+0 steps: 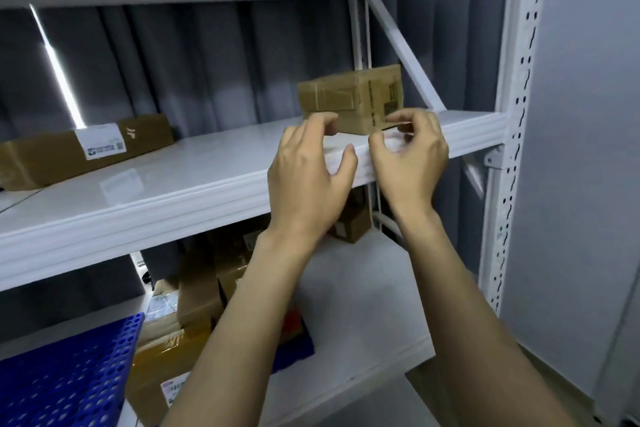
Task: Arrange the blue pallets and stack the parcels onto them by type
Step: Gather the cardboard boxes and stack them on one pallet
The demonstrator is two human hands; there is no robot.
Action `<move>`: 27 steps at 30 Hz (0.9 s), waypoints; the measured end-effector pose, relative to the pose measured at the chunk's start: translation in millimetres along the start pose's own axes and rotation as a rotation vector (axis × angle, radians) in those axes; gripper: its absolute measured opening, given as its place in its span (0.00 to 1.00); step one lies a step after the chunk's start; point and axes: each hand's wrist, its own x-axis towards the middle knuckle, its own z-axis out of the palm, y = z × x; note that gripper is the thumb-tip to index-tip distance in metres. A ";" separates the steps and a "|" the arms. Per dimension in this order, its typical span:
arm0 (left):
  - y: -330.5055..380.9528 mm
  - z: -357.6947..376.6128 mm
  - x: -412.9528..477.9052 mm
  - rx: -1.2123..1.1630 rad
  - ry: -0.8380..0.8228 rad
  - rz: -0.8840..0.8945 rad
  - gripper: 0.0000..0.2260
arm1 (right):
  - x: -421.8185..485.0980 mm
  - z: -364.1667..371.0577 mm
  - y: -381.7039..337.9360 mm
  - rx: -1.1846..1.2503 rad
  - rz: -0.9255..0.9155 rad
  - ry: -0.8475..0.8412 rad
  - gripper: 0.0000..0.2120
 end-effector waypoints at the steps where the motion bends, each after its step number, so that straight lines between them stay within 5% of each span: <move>1: -2.8 2.8 8.4 0.016 0.004 -0.013 0.14 | 13.8 4.5 1.0 -0.065 0.021 -0.066 0.14; 10: -16.3 21.1 32.2 0.111 0.052 -0.174 0.15 | 88.5 49.0 10.3 -0.333 0.221 -0.434 0.53; 15: -14.5 21.9 35.0 0.105 0.056 -0.233 0.14 | 91.5 50.7 14.0 -0.341 0.239 -0.409 0.56; 21: -6.3 15.8 39.0 -0.081 0.076 -0.352 0.14 | 69.3 32.3 4.7 -0.175 0.057 -0.276 0.56; 27: 7.4 -9.3 46.4 -0.635 0.099 -0.666 0.17 | 17.4 16.6 -19.4 0.081 -0.129 -0.132 0.51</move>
